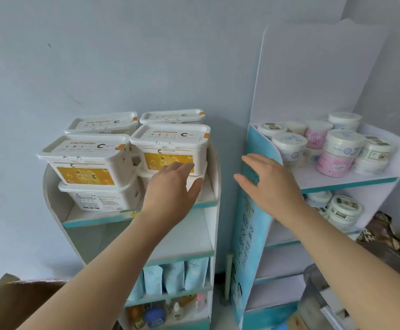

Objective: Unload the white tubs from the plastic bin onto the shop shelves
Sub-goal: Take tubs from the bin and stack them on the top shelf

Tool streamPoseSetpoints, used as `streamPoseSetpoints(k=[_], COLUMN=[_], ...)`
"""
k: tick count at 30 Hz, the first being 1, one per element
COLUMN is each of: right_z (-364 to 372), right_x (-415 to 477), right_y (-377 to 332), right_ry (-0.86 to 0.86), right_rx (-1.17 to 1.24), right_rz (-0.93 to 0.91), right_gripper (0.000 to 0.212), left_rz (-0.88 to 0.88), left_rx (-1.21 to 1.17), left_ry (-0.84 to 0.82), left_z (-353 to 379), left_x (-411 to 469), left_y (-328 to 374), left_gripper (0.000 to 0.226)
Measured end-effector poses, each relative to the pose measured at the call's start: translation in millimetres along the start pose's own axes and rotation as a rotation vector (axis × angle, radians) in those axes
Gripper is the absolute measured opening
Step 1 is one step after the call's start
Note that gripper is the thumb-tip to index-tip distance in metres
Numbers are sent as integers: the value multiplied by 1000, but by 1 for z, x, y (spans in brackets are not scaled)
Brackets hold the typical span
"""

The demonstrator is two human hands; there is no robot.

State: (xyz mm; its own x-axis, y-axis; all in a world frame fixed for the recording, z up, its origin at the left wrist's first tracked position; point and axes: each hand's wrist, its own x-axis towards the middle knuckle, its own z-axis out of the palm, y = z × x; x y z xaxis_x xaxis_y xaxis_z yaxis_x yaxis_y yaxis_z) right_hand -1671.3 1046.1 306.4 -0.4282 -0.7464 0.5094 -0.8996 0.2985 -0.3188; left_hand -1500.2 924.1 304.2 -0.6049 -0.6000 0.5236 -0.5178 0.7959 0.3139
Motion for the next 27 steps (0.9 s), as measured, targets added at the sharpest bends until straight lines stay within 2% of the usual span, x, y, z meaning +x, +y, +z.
streamPoseSetpoints(k=[7, 12, 15, 19, 27], right_z=[-28, -51, -64, -70, -45], right_x=[-76, -129, -163, -203, -261], right_y=[88, 179, 239, 320, 454], right_ry=[-33, -65, -92, -145, -330], right_rx=[-115, -188, -201, -221, -176], right_rz=[155, 323, 451, 572, 770], right_gripper=[39, 47, 43, 41, 46], left_rz=[177, 293, 344, 328, 191], left_rx=[-117, -120, -161, -179, -146], left_ry=[-167, -296, -388, -555, -867], left_z=[74, 144, 192, 259, 392], left_x=[-9, -15, -18, -25, -44], left_y=[79, 145, 194, 257, 325], left_gripper=[39, 32, 33, 42, 36])
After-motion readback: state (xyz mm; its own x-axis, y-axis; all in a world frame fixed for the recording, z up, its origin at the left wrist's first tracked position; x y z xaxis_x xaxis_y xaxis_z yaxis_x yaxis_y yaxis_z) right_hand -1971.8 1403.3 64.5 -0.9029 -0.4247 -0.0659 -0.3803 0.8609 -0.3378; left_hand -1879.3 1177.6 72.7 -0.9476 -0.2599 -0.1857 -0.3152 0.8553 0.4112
